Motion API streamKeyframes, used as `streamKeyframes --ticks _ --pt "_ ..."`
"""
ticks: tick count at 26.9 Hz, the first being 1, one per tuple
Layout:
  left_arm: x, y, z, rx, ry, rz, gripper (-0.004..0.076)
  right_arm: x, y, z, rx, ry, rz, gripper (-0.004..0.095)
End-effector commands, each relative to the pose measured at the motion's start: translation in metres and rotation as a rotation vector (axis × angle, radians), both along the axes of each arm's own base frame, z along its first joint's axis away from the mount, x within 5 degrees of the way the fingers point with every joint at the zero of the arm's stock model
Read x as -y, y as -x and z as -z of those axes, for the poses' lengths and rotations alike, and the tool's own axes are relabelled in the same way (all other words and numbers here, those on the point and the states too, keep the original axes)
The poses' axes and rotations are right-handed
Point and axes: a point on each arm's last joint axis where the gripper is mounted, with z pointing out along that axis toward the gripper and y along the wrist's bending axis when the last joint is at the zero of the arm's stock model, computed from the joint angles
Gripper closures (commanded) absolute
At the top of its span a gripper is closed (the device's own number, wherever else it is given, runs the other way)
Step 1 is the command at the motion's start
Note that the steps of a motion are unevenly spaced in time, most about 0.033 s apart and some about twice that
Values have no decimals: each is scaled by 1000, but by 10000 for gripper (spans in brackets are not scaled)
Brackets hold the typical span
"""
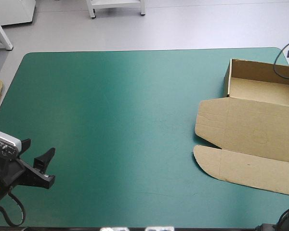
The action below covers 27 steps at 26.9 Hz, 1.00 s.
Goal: Fold the box
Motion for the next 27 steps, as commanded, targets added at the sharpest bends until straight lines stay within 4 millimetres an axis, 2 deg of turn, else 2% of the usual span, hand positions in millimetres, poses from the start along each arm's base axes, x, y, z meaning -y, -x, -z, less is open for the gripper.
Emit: streamKeyframes --ticks 1,4,8,10,14,18,21,22,23,24,27 --pt "-3 -5 -15 127 -21 -22 265 -65 47 -67 173 -4 -164 381" --pt "-4 -5 -15 136 -30 -32 265 -105 73 -80 222 23 -253 395" --pt "-3 -5 -15 128 -5 -31 281 -146 114 -88 326 45 -347 413" --pt "-3 -4 -15 124 -2 -29 288 -163 139 -89 411 63 -404 442" --pt "-1 1 -15 124 49 -4 289 -180 185 -82 552 83 -483 465" --pt "2 10 -14 124 119 31 290 -183 234 -54 611 69 -523 466" --pt "0 14 -3 127 116 29 293 -180 264 -27 609 64 -534 467" --pt "-1 17 6 130 120 28 297 -178 282 -6 603 71 -542 467" --pt "-2 18 10 139 123 29 297 -178 289 1 605 61 -549 467" --pt "-2 21 20 166 132 30 300 -177 303 19 607 45 -556 467" --pt "-3 25 43 186 154 38 303 -175 324 46 611 -3 -540 469"
